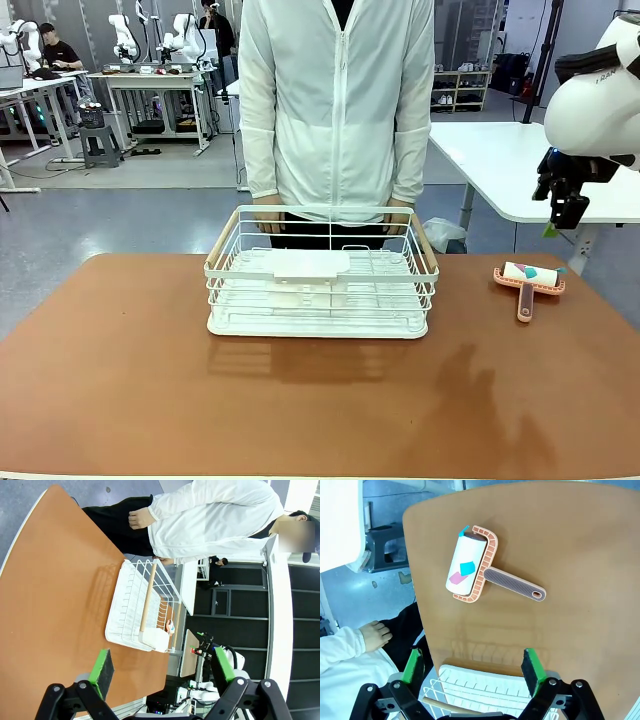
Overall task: Clean the table.
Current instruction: Place the Lint Roller down when the Dish drying rack is positioned in the middle of the table.
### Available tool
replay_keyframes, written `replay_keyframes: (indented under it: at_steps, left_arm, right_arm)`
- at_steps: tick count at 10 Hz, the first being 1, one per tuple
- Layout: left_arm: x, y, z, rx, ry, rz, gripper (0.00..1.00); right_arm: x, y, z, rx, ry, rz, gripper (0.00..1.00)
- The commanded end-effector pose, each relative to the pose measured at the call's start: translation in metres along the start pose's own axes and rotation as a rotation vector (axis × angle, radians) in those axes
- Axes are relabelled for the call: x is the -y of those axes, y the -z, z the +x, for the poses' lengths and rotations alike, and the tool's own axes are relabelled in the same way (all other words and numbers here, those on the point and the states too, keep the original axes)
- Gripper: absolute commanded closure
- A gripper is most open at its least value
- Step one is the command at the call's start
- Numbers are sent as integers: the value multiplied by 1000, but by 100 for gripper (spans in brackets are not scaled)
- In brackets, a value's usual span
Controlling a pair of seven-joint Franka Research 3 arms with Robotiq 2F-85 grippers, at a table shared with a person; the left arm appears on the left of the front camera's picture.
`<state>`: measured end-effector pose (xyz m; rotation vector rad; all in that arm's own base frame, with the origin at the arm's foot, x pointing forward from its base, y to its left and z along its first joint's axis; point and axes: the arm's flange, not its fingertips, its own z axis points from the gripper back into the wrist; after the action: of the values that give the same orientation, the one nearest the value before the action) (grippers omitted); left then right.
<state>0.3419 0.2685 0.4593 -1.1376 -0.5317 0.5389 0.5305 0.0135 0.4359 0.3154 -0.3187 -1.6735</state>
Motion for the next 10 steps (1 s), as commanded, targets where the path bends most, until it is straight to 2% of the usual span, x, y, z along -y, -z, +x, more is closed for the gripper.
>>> replay_keyframes:
  at_steps: [1, 10]
  left_arm:
    - [1, -3, 0, 1, 10, -26, 0]
    - [1, -3, 0, 1, 10, -26, 0]
  right_arm:
    - [-2, 0, -1, -15, -9, 8, 0]
    - [-2, 0, -1, -15, -9, 8, 0]
